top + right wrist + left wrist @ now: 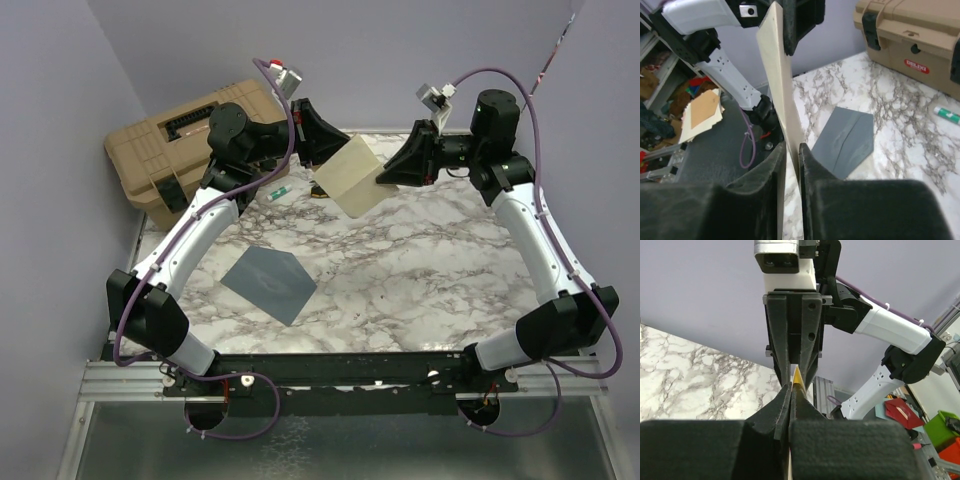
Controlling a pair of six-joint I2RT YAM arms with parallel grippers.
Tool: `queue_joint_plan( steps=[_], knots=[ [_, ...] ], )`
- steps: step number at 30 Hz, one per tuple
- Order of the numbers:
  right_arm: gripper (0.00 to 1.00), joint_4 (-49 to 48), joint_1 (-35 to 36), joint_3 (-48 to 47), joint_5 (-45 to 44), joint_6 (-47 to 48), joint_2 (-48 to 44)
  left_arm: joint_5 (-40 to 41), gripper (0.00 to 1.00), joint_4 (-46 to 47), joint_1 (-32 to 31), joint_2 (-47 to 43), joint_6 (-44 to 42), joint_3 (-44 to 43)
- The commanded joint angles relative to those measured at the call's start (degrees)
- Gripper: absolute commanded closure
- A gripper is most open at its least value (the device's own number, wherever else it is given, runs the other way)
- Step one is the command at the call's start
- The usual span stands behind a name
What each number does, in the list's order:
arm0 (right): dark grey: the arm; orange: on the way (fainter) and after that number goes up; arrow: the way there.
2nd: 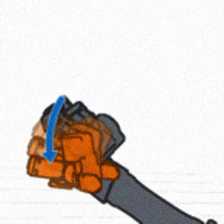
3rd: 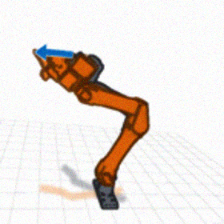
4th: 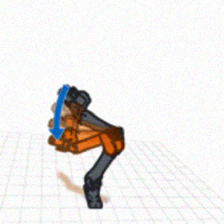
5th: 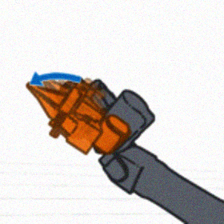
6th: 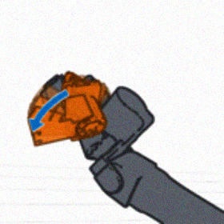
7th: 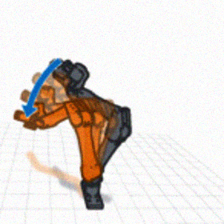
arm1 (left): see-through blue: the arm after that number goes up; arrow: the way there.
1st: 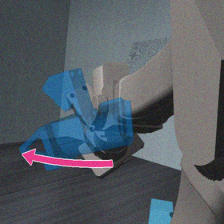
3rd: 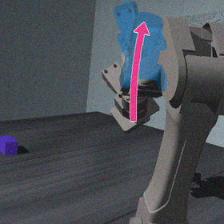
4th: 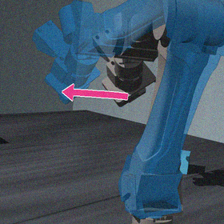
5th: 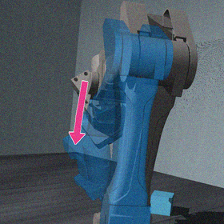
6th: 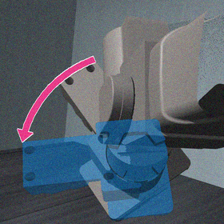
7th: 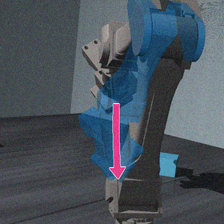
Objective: Place the letter into the envelope and seal it
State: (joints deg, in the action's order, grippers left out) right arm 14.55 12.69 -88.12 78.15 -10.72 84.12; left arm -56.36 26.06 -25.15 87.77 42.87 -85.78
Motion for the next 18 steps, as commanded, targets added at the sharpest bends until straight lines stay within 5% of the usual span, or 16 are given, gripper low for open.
queue_joint_plan(
  steps=[1, 3, 5, 7, 10, 15, 18],
  knots=[
    [0.94, 1.93, 0.14, -0.03, 1.99, 1.06, -1.69, 0.02, 1.00, 1.38, 0.15, 0.28, 0.12, -1.58],
    [0.99, 2.02, 0.14, -0.13, 1.27, 1.15, -2.05, 0.02, 0.97, 0.03, 1.15, 0.17, -0.98, -1.69],
    [1.00, 3.09, 0.14, -0.32, 0.51, 1.70, -2.36, -0.32, 0.77, -14.28, 3.80, -0.07, -10.36, -4.98],
    [1.00, 5.81, 0.14, -0.95, -0.91, 3.47, -2.33, 8.04, 0.56, -34.92, 6.38, -0.74, -27.52, -9.57],
    [1.00, 9.13, 0.13, -2.03, -4.41, 4.49, -2.05, 22.07, 0.34, -44.28, 7.76, -3.35, -38.99, -7.88],
    [1.00, 14.53, 0.14, -5.18, -24.25, 3.84, -0.58, 40.34, 0.26, -46.76, 7.83, -4.57, -40.85, -6.94],
    [1.00, 16.63, 0.14, -6.84, -24.97, 4.82, 0.65, 40.76, 0.26, -46.52, 7.81, -3.78, -38.95, -10.11]
  ],
)
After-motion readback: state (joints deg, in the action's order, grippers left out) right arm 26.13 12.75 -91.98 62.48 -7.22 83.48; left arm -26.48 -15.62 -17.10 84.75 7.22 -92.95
